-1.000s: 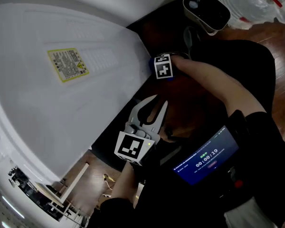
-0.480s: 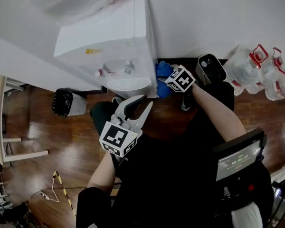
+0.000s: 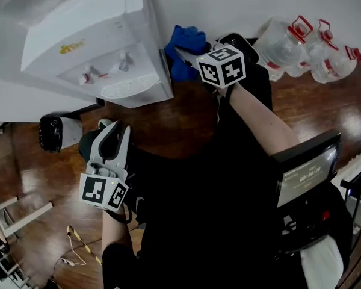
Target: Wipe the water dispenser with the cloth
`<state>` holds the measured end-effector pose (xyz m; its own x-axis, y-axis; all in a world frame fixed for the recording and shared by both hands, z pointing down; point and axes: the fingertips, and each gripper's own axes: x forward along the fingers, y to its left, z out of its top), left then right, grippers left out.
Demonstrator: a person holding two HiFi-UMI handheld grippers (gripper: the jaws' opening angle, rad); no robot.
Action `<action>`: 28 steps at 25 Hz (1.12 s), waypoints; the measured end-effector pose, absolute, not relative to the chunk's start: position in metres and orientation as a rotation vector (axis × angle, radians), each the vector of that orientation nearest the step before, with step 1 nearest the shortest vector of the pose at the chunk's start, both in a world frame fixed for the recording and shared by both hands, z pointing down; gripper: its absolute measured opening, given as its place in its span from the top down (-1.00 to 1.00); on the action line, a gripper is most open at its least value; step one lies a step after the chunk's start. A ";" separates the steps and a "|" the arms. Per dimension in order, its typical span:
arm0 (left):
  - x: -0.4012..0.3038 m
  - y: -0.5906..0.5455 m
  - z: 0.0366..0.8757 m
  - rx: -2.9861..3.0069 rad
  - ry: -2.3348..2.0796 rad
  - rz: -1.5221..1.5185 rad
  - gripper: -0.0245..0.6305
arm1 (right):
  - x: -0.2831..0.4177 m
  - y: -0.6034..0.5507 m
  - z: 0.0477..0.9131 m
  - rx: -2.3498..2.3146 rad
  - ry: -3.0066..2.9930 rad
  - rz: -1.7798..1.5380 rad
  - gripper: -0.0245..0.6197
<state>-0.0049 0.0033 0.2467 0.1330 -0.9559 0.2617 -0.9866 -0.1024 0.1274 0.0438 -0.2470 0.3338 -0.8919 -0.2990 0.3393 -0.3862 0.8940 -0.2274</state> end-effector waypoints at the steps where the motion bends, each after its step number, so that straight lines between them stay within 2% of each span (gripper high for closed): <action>1: -0.005 0.007 0.253 2.137 -1.880 0.144 0.67 | 0.045 -0.245 0.332 0.526 -2.765 0.425 0.42; 7: -0.020 0.026 0.251 2.121 -1.849 0.060 0.67 | 0.047 -0.233 0.336 0.606 -2.753 0.475 0.42; 15: -0.019 0.054 0.243 2.184 -1.792 0.140 0.67 | 0.049 -0.208 0.312 0.699 -2.806 0.524 0.42; 19: 0.001 0.065 0.242 2.264 -1.661 0.198 0.67 | 0.093 -0.190 0.286 0.887 -2.849 0.542 0.42; 23: -0.027 0.073 0.215 2.339 -1.699 0.184 0.67 | 0.090 -0.175 0.222 1.062 -2.991 0.347 0.42; 28: -0.071 0.083 0.187 2.379 -1.771 0.050 0.67 | 0.083 -0.147 0.113 1.369 -3.114 -0.151 0.42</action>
<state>-0.0708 0.0834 0.1875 0.2917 -0.9475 0.1312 -0.9534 -0.2769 0.1199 0.0830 -0.1466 0.1131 -0.6480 -0.7110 -0.2731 -0.7341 0.6786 -0.0251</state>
